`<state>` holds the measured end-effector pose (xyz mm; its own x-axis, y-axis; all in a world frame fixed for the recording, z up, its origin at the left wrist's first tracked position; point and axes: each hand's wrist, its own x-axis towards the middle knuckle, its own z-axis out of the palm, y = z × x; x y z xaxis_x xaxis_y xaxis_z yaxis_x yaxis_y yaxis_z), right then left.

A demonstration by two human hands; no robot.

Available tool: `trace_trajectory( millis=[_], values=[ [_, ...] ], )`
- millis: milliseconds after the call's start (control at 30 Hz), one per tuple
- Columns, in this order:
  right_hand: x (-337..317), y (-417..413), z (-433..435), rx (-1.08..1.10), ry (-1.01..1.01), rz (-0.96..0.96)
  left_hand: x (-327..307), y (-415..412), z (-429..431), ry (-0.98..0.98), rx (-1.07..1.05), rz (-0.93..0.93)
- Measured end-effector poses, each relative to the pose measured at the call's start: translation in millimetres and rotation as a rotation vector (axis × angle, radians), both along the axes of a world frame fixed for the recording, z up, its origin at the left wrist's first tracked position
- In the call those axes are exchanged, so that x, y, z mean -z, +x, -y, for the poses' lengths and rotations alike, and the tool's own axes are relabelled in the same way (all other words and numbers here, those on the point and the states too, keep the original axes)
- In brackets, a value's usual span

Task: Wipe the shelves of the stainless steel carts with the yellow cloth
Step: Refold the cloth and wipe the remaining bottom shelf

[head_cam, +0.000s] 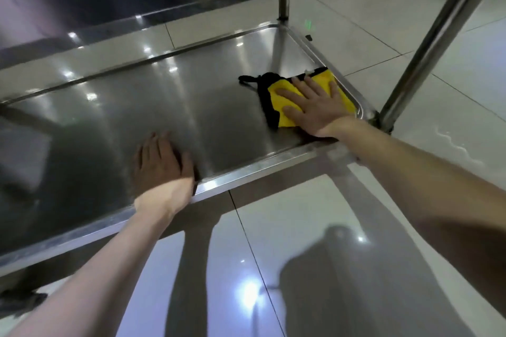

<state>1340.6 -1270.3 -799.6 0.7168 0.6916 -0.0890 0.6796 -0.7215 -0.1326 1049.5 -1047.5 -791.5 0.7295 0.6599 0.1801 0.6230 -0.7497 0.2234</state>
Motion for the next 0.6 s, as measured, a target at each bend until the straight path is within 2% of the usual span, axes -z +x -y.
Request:
trace_trajectory(
  millis=[233,433,600],
  values=[
    [-3,52,-103,0.158,0.0,-0.005,4,2,3,0.071,0.048,0.043],
    [-6,-6,-188,-0.013,-0.005,-0.018,6,2,5,0.11,0.028,0.068],
    [-3,-68,-169,-0.143,-0.003,-0.04,-1,2,6,0.038,-0.012,0.083]
  ],
)
